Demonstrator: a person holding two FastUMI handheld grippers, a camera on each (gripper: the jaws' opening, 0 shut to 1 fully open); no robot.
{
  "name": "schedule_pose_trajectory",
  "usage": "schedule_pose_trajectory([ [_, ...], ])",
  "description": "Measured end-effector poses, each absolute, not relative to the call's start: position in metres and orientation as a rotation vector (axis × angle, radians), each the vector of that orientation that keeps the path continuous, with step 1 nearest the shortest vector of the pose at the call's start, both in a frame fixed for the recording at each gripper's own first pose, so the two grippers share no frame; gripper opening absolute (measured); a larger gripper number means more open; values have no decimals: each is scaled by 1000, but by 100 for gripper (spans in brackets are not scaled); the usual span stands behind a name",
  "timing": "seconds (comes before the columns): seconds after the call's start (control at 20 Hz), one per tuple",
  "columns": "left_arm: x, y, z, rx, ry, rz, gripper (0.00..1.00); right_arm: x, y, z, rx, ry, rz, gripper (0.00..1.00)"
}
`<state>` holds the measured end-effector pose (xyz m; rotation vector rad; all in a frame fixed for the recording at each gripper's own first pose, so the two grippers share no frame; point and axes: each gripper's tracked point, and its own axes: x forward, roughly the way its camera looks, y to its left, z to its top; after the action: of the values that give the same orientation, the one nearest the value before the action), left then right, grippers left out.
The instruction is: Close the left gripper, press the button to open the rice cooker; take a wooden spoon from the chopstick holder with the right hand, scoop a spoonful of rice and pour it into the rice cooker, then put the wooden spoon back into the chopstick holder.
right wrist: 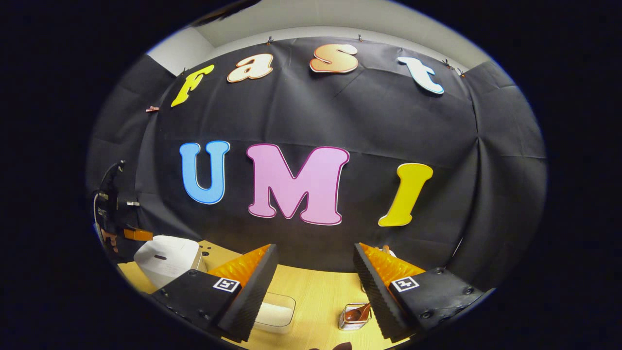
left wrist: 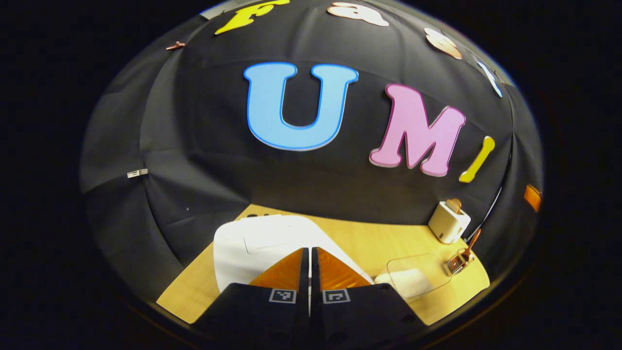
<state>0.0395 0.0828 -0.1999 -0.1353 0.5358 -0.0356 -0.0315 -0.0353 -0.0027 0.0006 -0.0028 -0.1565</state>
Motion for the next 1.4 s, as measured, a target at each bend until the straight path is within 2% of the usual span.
schedule_pose_trajectory([
  [0.5,44,81,-243,-94,631,-50,5,-41,-40,-6,-6,9,-180,97],
  [0.55,45,80,-245,-97,639,-53,8,-42,-41,-7,-6,10,-181,97],
  [0.8,40,79,-258,-115,691,-62,2,-45,-43,-8,-3,15,-187,97],
  [0.85,38,79,-255,-117,686,-63,6,-45,-45,-9,-4,17,-186,97],
  [1.15,34,75,-264,-204,729,-51,6,-42,-38,-8,-3,11,-169,97],
  [1.4,37,77,-253,-154,714,-52,6,-42,-37,-5,2,0,-170,97],
])
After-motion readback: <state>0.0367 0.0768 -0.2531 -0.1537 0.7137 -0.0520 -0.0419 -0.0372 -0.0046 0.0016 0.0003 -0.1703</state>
